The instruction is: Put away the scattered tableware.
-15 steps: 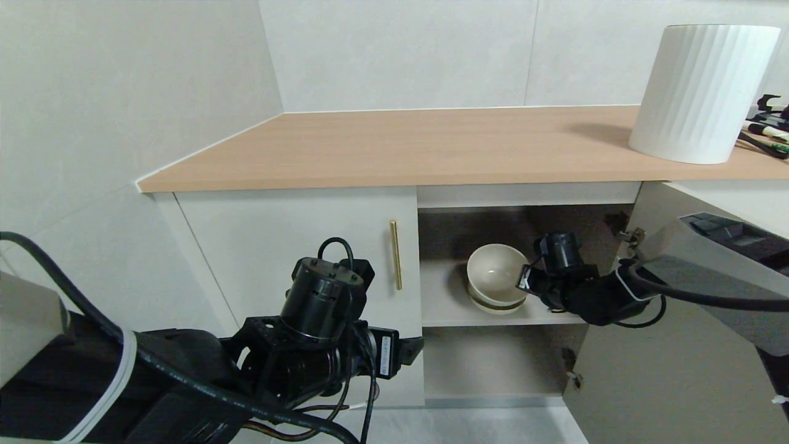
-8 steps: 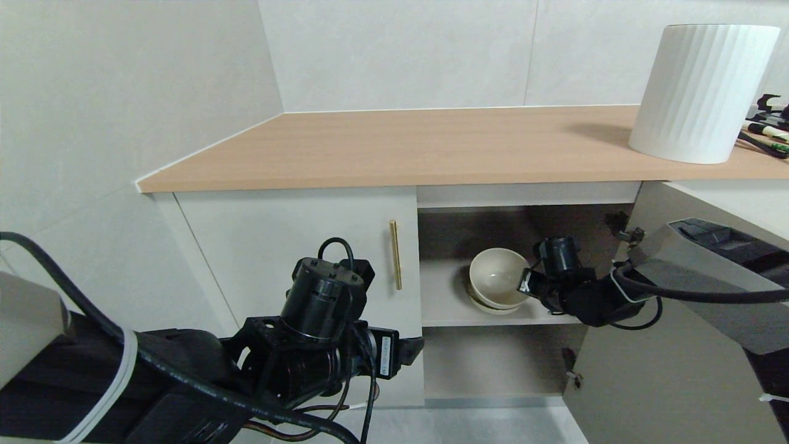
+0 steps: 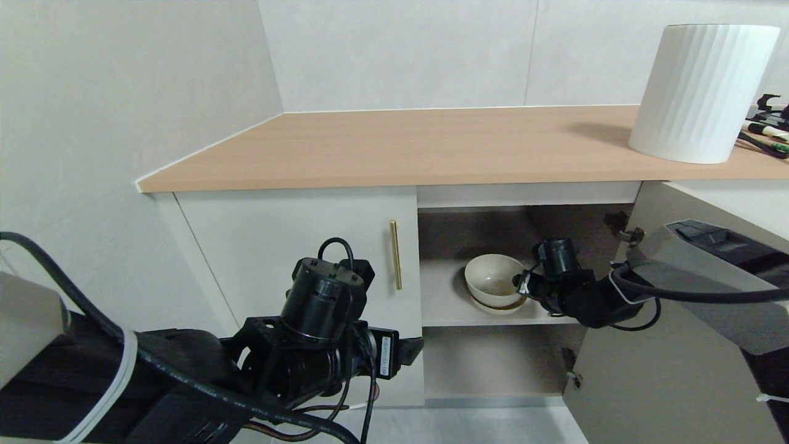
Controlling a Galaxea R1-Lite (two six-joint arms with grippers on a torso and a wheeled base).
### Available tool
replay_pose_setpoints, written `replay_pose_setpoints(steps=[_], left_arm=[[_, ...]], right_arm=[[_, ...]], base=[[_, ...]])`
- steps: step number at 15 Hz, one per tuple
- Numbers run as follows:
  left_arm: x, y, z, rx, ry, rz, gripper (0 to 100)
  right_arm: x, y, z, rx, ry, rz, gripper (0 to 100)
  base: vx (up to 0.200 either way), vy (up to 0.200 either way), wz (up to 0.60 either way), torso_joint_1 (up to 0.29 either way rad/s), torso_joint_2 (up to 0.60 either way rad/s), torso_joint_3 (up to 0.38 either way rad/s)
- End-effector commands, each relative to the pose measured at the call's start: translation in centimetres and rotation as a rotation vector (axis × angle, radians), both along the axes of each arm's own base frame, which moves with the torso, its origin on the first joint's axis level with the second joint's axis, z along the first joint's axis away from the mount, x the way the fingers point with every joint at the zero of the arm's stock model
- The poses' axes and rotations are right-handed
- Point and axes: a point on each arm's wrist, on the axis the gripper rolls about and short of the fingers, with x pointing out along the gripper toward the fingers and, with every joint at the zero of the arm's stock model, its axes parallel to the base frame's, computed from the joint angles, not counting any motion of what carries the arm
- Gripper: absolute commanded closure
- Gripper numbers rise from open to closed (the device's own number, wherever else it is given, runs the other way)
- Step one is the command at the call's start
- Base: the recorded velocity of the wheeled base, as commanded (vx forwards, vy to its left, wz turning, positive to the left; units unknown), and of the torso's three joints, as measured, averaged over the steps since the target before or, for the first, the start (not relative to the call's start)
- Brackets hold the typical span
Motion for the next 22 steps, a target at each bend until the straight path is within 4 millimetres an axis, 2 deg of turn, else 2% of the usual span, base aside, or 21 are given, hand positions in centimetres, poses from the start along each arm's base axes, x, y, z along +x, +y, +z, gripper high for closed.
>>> replay_pose_setpoints(steps=[1,6,8,9,13,15,16,17,19,22], left_arm=[[0.0,0.0,0.0,-0.001,-0.001,0.002,0],[0.0,0.3,0.6,-0.012,-0.016,0.014,0],[-0.1,1.5,2.3,-0.048,-0.057,0.045,0],[-0.4,2.7,3.8,-0.083,-0.090,0.072,0],[-3.3,6.9,8.4,-0.166,-0.213,0.133,0],[-6.0,8.7,9.6,-0.166,-0.211,0.133,0],[-7.0,9.4,9.3,-0.148,-0.186,0.132,0],[-7.5,9.6,9.1,-0.142,-0.173,0.128,0],[-7.9,10.7,8.5,-0.146,-0.140,0.140,0],[-7.8,10.9,8.4,-0.145,-0.135,0.147,0]], right_arm=[[-0.2,0.1,0.3,0.002,-0.004,0.004,0],[-1.3,0.1,1.9,0.010,-0.011,0.016,0],[-3.1,0.2,4.1,0.015,-0.024,0.040,0],[-4.8,0.0,5.8,0.008,-0.021,0.074,0],[-13.5,-1.0,12.6,0.026,-0.020,0.296,0],[-19.1,-2.0,15.1,0.026,0.023,0.386,0],[-20.8,-2.4,15.4,0.028,0.038,0.404,0],[-21.6,-2.6,15.5,0.028,0.040,0.415,0],[-25.0,-3.2,15.8,0.026,0.036,0.455,0],[-26.3,-2.9,15.7,-0.007,0.039,0.512,0]], base=[[0.000,0.000,0.00,0.000,0.00,0.000],[0.000,0.000,0.00,0.000,0.00,0.000],[0.000,0.000,0.00,0.000,0.00,0.000],[0.000,0.000,0.00,0.000,0.00,0.000],[0.000,0.000,0.00,0.000,0.00,0.000],[0.000,0.000,0.00,0.000,0.00,0.000],[0.000,0.000,0.00,0.000,0.00,0.000],[0.000,0.000,0.00,0.000,0.00,0.000],[0.000,0.000,0.00,0.000,0.00,0.000],[0.000,0.000,0.00,0.000,0.00,0.000]])
